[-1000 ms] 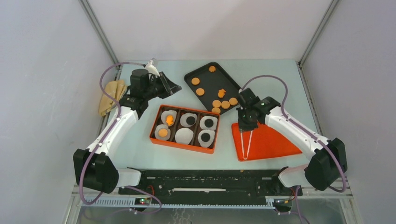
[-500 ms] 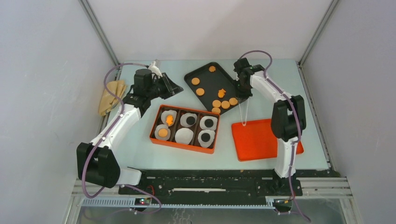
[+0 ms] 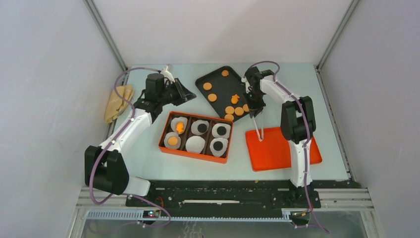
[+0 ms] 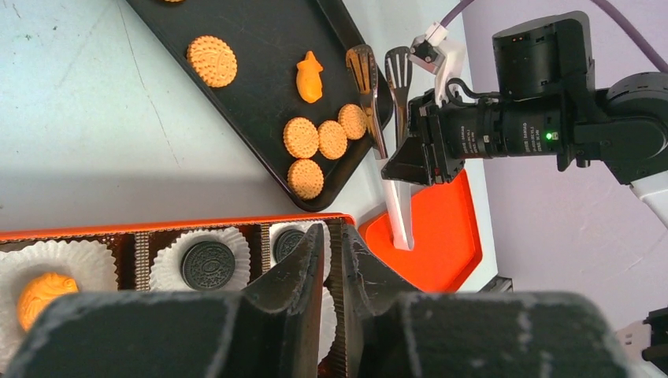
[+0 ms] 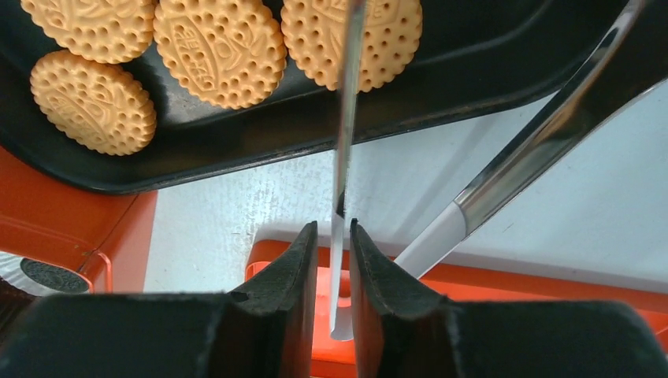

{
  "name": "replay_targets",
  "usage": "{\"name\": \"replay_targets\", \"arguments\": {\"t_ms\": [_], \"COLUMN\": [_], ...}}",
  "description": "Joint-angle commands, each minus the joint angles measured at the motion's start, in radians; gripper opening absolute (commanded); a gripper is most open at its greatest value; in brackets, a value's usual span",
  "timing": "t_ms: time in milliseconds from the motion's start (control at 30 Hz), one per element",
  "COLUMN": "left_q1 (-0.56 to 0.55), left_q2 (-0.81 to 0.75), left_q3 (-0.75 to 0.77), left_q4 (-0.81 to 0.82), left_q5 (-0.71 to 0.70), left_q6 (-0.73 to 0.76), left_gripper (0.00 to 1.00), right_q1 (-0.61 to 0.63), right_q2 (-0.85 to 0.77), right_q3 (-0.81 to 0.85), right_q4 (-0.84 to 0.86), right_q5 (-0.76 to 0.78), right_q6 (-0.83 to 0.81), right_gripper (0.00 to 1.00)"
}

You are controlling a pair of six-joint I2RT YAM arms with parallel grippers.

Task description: Pack the cookies

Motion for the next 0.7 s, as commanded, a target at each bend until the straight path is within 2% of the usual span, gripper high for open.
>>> {"name": "replay_targets", "arguments": {"t_ms": [0, 100, 167, 200, 300, 400, 667], "left_q1": [-0.011, -0.014, -0.016, -0.016, -0.016, -0.019, -0.024], "left_q2": [0.001, 0.000, -0.001, -0.001, -0.004, -0.002, 0.007], "left_q3": [0.008, 0.008, 0.008, 0.008, 0.005, 0.002, 0.009], "left_q4": [0.036, 0.034, 0.031, 0.030, 0.029, 0.029, 0.028], "left_q5": [0.020, 0.021, 0.021, 0.022, 0.020, 0.021, 0.028], "left_q6": [-0.011, -0.008, -0.006, -0.006, -0.003, -0.004, -0.005], "left_gripper": [0.18, 0.18, 0.18, 0.18, 0.18, 0.18, 0.18], "right_q1": [-0.003, -0.002, 0.004, 0.007, 0.012, 0.013, -0.016], "right_q2": [-0.055, -0.119, -0.179, -0.206, -0.265, -0.312, -0.319], "right_q3": [0.006, -0.008, -0.033, -0.047, -0.077, -0.159, -0.368], "right_q4": [0.006, 0.038, 0.065, 0.070, 0.049, 0.043, 0.182], "right_q5": [0.021, 0.103, 0.164, 0.184, 0.216, 0.225, 0.094], "right_q6": [0.011, 0.053, 0.087, 0.101, 0.153, 0.196, 0.299], "right_gripper": [0.33, 0.50, 0.69, 0.74, 0.76, 0.98, 1.00]}}
